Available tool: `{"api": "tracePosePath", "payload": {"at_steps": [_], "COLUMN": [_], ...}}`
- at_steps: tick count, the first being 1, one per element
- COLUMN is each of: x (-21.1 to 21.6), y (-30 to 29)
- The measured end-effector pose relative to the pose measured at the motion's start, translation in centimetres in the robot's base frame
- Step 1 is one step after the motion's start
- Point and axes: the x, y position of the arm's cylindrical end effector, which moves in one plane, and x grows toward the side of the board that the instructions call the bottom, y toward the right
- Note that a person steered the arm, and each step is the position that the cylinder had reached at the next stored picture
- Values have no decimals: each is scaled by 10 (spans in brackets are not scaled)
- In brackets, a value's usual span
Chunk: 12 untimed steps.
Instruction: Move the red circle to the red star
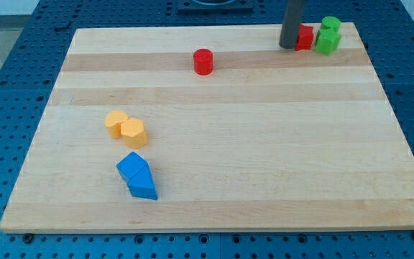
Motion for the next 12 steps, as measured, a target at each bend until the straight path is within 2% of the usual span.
{"api": "tracePosePath", "payload": {"at_steps": [2,3,5,6,7,8,12], "x": [-19,-12,-8,13,52,62,52], "y": [19,-19,-157,-235,-273,-263,-98]}}
